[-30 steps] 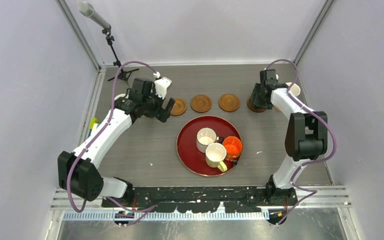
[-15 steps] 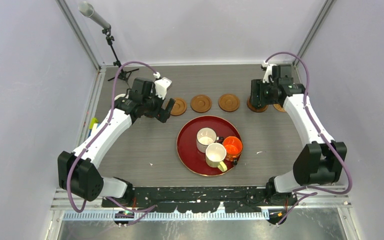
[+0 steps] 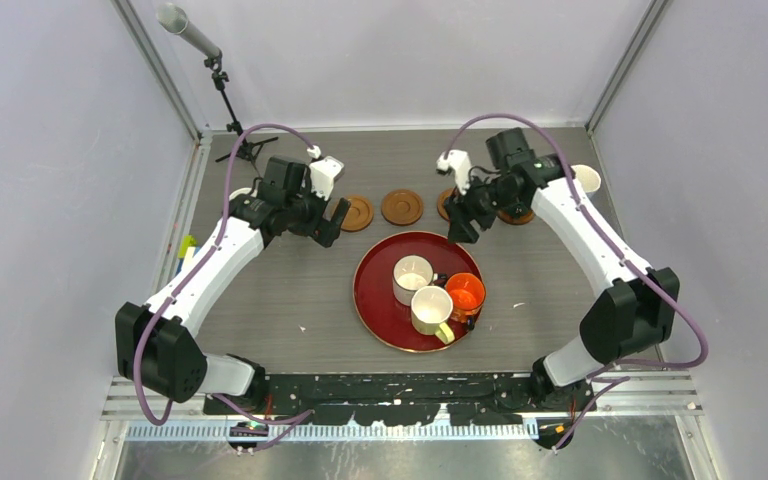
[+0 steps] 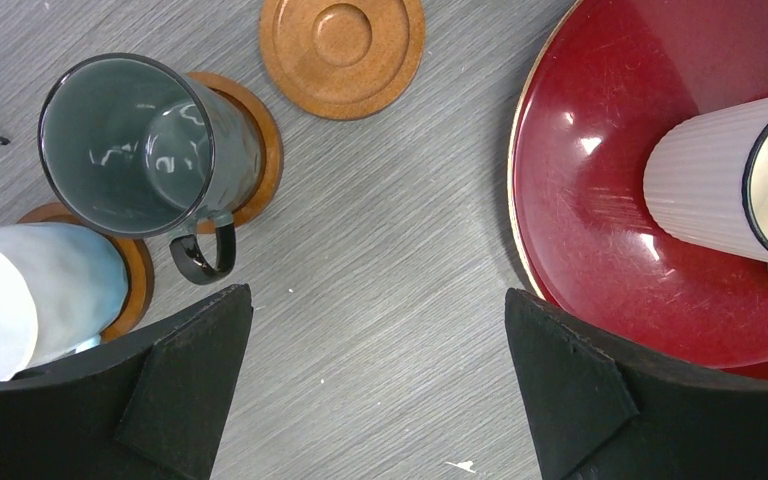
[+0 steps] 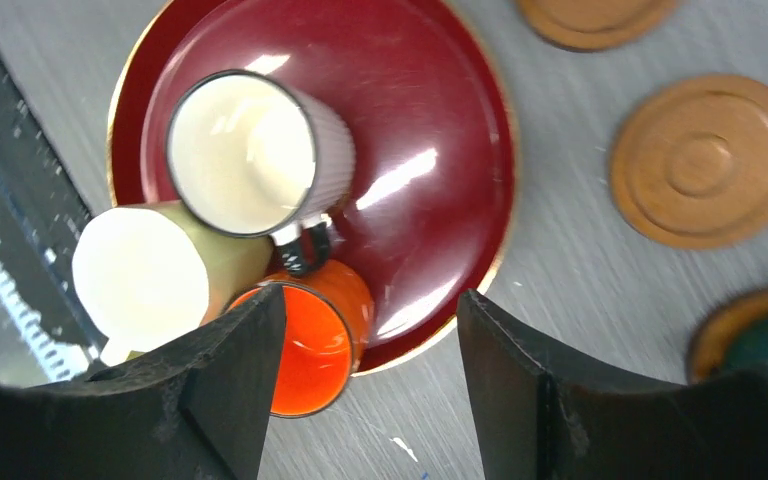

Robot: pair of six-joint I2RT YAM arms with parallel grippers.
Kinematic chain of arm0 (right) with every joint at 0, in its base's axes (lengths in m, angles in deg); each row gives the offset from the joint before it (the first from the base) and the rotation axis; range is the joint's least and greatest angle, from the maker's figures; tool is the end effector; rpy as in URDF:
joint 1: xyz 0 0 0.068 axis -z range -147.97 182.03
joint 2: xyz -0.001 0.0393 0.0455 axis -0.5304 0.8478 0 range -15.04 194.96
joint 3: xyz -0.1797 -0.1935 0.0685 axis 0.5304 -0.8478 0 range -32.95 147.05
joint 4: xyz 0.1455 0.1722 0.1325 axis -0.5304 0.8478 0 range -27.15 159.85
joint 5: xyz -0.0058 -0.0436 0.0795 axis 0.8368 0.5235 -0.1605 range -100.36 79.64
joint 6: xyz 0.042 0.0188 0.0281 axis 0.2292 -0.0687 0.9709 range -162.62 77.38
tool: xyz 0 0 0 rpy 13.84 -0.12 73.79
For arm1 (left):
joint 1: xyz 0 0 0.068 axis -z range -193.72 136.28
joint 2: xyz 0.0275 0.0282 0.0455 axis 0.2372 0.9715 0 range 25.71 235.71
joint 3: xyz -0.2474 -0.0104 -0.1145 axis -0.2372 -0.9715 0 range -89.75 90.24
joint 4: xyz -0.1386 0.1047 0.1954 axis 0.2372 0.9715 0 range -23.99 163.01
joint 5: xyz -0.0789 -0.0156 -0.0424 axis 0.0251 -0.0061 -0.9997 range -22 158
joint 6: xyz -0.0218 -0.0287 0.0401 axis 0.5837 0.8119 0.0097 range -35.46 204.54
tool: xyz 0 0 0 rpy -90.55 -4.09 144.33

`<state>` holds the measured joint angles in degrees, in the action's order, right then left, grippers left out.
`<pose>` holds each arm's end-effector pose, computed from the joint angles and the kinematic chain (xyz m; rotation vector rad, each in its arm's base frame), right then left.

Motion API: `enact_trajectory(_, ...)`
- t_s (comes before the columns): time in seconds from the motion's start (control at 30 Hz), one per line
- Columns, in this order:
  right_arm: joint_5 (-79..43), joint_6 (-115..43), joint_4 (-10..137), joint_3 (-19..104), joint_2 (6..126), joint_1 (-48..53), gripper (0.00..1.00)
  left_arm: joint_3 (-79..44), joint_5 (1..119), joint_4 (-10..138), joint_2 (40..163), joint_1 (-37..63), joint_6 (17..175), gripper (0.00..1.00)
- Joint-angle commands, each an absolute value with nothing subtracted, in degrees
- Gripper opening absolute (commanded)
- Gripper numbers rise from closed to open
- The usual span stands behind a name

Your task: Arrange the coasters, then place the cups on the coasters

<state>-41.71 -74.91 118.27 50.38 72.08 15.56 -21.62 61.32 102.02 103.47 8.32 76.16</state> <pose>0.2906 0.1054 0.3313 -1.1973 2.1775 0.5948 0.2693 -0.1134 0.3115 0.6774 2.2761 -0.2529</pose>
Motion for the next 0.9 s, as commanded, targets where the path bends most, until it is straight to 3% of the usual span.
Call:
enact_trajectory(0.0,-44.7,-82.8,123.8,50.9,73.2,11.1,0.67,-20.1,61.1,102.3,101.3,8.1,76.0,1.0)
enact_trajectory(0.87,-33.7,-80.0,112.4,37.4,74.7,0.8,0.64,-20.2,60.6,102.0,101.4,8.1,76.2,1.0)
